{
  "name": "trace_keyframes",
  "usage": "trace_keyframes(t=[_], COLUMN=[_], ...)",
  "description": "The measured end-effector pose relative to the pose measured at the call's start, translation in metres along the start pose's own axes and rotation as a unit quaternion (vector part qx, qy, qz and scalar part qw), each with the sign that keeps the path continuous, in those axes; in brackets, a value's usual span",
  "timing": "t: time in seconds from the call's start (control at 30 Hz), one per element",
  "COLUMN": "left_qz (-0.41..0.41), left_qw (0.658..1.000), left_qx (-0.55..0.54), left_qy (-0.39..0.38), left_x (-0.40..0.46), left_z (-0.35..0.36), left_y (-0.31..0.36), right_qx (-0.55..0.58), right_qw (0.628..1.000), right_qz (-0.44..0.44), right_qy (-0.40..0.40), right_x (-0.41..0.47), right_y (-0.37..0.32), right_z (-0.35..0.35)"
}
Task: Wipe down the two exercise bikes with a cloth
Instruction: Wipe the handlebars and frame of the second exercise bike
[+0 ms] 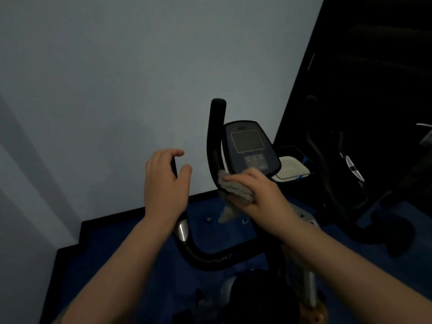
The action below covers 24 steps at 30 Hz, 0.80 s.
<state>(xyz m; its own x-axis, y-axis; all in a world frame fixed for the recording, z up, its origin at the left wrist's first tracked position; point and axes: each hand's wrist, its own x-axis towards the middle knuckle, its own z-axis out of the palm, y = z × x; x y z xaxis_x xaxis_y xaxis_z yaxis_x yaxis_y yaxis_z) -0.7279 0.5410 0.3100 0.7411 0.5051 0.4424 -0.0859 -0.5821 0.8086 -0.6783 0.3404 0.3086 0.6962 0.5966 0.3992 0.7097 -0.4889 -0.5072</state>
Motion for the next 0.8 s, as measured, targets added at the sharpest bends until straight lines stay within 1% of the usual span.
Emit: trace_keyframes(t=[0.07, 0.13, 0.17, 0.23, 0.27, 0.33, 0.37, 0.43, 0.5, 0.53, 0.6, 0.67, 0.7, 0.77, 0.8], left_qz=[-0.013, -0.014, -0.004, 0.015, 0.022, 0.027, 0.022, 0.002, -0.007, -0.001, 0.016, 0.028, 0.039, 0.059, 0.065], left_qw=[1.000, 0.996, 0.992, 0.987, 0.988, 0.990, 0.991, 0.991, 0.991, 0.992, 0.993, 0.991, 0.988, 0.981, 0.979], left_qx=[-0.014, -0.074, -0.104, -0.135, -0.137, -0.134, -0.134, -0.131, -0.110, -0.086, -0.033, 0.004, 0.019, 0.046, 0.055], left_qy=[0.018, 0.056, 0.074, 0.082, 0.071, 0.037, 0.017, -0.033, -0.080, -0.095, -0.110, -0.129, -0.147, -0.177, -0.184], left_x=[-0.005, -0.020, -0.030, -0.048, -0.056, -0.068, -0.072, -0.081, -0.089, -0.093, -0.098, -0.103, -0.105, -0.109, -0.110], left_z=[0.000, 0.004, 0.008, 0.016, 0.021, 0.030, 0.033, 0.040, 0.049, 0.053, 0.059, 0.061, 0.061, 0.061, 0.060], left_y=[0.004, 0.013, 0.018, 0.027, 0.029, 0.031, 0.032, 0.036, 0.039, 0.041, 0.043, 0.045, 0.045, 0.045, 0.045], right_qx=[0.098, 0.194, 0.211, 0.188, 0.150, 0.074, 0.058, 0.060, 0.088, 0.079, 0.009, -0.084, -0.138, -0.265, -0.318], right_qw=[0.992, 0.968, 0.960, 0.966, 0.975, 0.988, 0.992, 0.994, 0.990, 0.990, 0.995, 0.993, 0.986, 0.952, 0.934], right_qz=[0.069, 0.134, 0.153, 0.165, 0.158, 0.124, 0.100, 0.075, 0.102, 0.117, 0.098, 0.049, 0.016, -0.063, -0.081], right_qy=[0.023, 0.084, 0.100, 0.067, 0.050, 0.047, 0.050, 0.048, 0.030, 0.011, -0.034, -0.073, -0.093, -0.139, -0.145], right_x=[-0.001, 0.015, 0.026, 0.032, 0.026, 0.003, -0.010, -0.034, -0.055, -0.064, -0.078, -0.083, -0.084, -0.087, -0.088], right_y=[0.009, 0.011, 0.007, -0.003, -0.006, -0.003, 0.002, 0.013, 0.024, 0.029, 0.038, 0.039, 0.040, 0.050, 0.057], right_z=[-0.015, -0.016, -0.012, 0.005, 0.013, 0.017, 0.013, 0.002, -0.010, -0.016, -0.026, -0.036, -0.041, -0.055, -0.064])
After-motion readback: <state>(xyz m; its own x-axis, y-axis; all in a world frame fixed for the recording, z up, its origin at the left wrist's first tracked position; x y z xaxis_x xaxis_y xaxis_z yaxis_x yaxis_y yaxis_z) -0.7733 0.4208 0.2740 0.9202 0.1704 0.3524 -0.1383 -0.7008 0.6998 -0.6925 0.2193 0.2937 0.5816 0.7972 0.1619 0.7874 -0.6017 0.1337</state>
